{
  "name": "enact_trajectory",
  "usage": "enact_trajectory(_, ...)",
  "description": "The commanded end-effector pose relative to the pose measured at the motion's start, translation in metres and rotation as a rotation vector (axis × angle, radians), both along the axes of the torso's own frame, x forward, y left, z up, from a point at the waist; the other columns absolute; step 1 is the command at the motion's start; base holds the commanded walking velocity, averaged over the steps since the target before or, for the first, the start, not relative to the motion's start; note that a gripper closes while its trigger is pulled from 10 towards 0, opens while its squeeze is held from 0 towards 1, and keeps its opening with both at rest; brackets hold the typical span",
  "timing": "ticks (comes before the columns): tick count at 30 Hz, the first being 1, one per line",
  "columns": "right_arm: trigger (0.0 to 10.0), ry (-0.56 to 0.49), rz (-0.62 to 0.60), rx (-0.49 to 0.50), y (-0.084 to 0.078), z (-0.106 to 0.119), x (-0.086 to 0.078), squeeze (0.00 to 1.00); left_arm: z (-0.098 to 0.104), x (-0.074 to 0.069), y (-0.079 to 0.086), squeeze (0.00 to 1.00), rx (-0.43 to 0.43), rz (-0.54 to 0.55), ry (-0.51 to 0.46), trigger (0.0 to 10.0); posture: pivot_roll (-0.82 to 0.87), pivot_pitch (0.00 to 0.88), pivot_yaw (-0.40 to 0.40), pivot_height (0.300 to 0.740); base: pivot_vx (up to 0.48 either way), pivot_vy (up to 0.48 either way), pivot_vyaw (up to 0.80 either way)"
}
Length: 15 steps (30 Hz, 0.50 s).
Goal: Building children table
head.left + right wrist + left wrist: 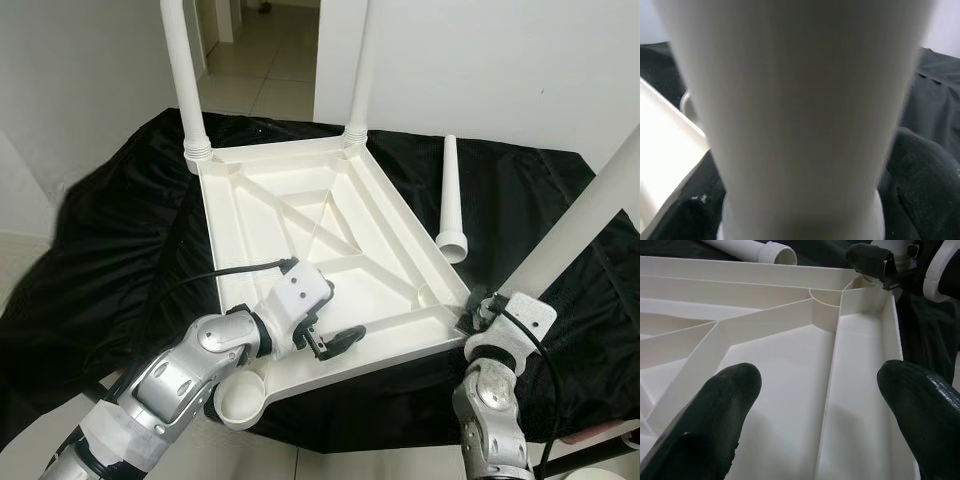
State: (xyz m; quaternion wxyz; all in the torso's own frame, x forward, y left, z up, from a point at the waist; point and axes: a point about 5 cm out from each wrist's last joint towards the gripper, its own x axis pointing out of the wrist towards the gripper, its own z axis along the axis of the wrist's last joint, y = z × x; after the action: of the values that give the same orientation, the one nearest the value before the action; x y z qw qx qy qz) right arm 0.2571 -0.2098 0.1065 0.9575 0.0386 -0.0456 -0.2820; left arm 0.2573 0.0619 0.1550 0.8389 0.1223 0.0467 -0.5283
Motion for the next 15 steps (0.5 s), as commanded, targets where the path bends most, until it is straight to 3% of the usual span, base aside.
enact_trajectory(1,10.0,-0.013,0.019,-0.011,-0.012,0.001,-0.001,1.00,-0.002,-0.006,-0.003,0.00,0.020,-0.132,0.023,10.0,0.01,0.027,-0.009,0.740,0.000,0.000,0.00)
enact_trajectory(4,10.0,-0.013,0.019,-0.011,-0.012,0.001,-0.001,1.00,-0.002,-0.006,-0.003,0.00,0.020,-0.132,0.023,10.0,0.01,0.027,-0.009,0.740,0.000,0.000,0.00)
enact_trajectory(5,10.0,-0.037,0.066,-0.027,-0.013,0.006,0.002,0.00,-0.002,-0.006,-0.003,0.00,0.020,-0.132,0.023,10.0,0.01,0.029,-0.007,0.740,0.000,0.000,0.00)
enact_trajectory(6,10.0,-0.037,0.066,-0.027,-0.013,0.006,0.002,0.00,-0.002,-0.006,-0.003,0.00,0.020,-0.132,0.023,10.0,0.01,0.029,-0.007,0.740,0.000,0.000,0.00)
enact_trajectory(8,10.0,-0.069,0.209,-0.074,-0.013,0.016,0.007,0.00,-0.002,-0.006,-0.004,0.00,0.021,-0.135,0.022,10.0,0.00,0.034,-0.003,0.740,0.000,0.000,0.00)
enact_trajectory(10,10.0,-0.069,0.209,-0.074,-0.013,0.016,0.007,0.00,-0.002,-0.006,-0.004,0.00,0.021,-0.135,0.022,10.0,0.00,0.034,-0.003,0.740,0.000,0.000,0.00)
enact_trajectory(11,10.0,-0.073,0.296,-0.092,-0.012,0.019,0.010,0.00,-0.002,-0.006,-0.005,0.00,0.020,-0.136,0.022,10.0,0.00,0.034,-0.003,0.740,0.000,0.000,0.00)
enact_trajectory(15,10.0,-0.072,0.366,-0.108,-0.012,0.022,0.012,0.00,-0.002,-0.006,-0.007,0.00,0.019,-0.135,0.022,10.0,0.00,0.037,0.003,0.740,0.000,0.000,0.00)
